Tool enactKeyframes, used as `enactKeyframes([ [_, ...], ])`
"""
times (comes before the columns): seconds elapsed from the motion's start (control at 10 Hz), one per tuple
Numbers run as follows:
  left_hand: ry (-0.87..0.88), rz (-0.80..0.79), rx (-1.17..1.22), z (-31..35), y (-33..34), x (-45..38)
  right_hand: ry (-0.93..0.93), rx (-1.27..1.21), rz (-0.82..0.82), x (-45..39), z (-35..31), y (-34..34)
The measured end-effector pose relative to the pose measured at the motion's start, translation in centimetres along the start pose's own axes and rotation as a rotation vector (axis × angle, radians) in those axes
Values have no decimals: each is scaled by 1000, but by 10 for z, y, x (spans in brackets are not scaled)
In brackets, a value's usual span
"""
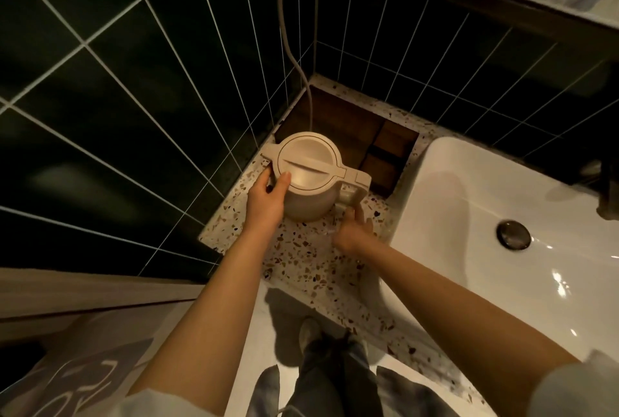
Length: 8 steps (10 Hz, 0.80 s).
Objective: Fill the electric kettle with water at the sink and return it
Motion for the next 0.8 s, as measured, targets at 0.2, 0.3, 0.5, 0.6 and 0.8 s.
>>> enactKeyframes([
  [0.2, 2, -63, 2, -5, 2, -1, 10, 26, -28, -12, 10, 9],
  [0.3, -2, -71, 7, -7, 2, -3, 46, -15, -37, -15, 15, 12],
  [0.5, -36, -55, 34, -9, 1, -2, -11, -72, 71, 1, 4, 1],
  [0.6, -39, -12, 13, -6, -2, 3, -76, -100, 124, 17, 0, -9],
  [0.8, -44, 35, -26, -4, -14, 34, -256, -298, 259, 89, -8, -41],
])
Point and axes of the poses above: each hand's wrist, its own x-axis away from the middle knuckle, its own y-axis out of the palm, z = x × y, the point moved 6 cm from there along -x, towards the middle knuckle, and after that the axes turned 3 degrees about -x, right-handed, at the moved point
